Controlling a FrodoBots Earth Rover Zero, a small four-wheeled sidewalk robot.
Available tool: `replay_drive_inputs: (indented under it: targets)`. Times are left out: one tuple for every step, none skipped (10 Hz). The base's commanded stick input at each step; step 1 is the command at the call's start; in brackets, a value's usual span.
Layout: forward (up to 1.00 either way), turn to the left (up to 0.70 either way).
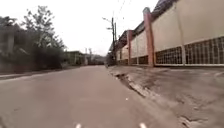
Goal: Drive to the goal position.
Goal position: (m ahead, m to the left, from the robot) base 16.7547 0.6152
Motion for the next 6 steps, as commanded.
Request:
replay_drive_inputs:
  targets:
    - [0.85, 0.00]
    - [0.85, 0.00]
    - [0.85, 0.00]
    - [0.85, 0.00]
    - [0.85, 0.00]
    - [0.85, 0.00]
